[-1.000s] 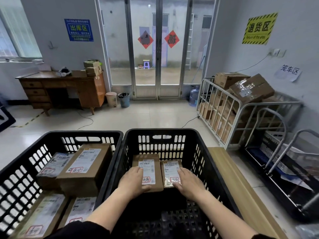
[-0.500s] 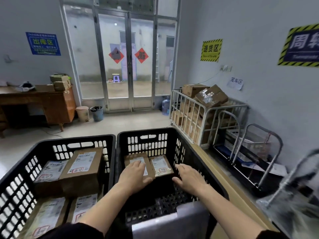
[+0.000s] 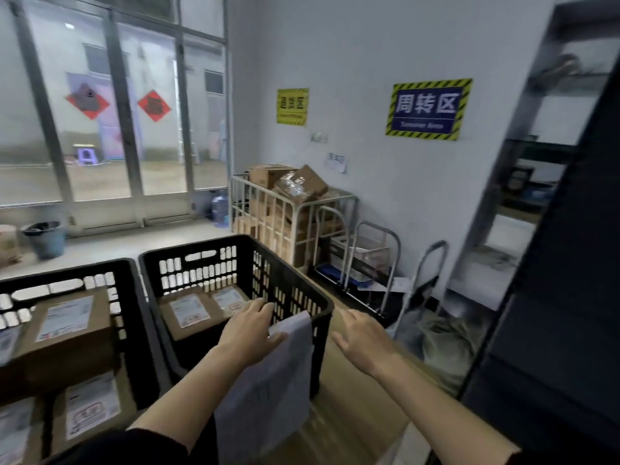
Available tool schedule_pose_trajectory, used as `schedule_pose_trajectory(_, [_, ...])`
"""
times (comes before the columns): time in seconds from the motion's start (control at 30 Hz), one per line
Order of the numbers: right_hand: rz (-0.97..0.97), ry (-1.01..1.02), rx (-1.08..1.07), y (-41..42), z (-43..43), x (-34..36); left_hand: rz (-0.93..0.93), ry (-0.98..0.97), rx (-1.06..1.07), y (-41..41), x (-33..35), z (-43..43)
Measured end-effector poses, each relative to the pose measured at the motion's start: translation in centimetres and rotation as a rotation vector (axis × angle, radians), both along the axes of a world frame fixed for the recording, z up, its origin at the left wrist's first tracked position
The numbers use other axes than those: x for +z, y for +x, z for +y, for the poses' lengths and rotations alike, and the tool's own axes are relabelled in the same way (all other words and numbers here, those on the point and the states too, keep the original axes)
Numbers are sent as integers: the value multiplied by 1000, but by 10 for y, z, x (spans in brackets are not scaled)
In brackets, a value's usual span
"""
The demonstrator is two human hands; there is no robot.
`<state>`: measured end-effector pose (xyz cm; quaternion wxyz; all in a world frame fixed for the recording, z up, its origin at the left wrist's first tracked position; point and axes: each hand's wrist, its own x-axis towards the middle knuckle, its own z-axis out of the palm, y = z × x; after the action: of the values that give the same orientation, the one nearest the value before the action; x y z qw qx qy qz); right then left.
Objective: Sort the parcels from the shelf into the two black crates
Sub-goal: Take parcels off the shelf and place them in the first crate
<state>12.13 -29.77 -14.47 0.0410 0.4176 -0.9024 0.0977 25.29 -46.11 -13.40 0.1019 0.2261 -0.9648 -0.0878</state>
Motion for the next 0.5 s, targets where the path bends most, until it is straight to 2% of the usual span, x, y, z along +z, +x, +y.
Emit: schedule_pose_trajectory(0.5, [62,-77,-390,3,190,66,71,9,-349,-65,41,151])
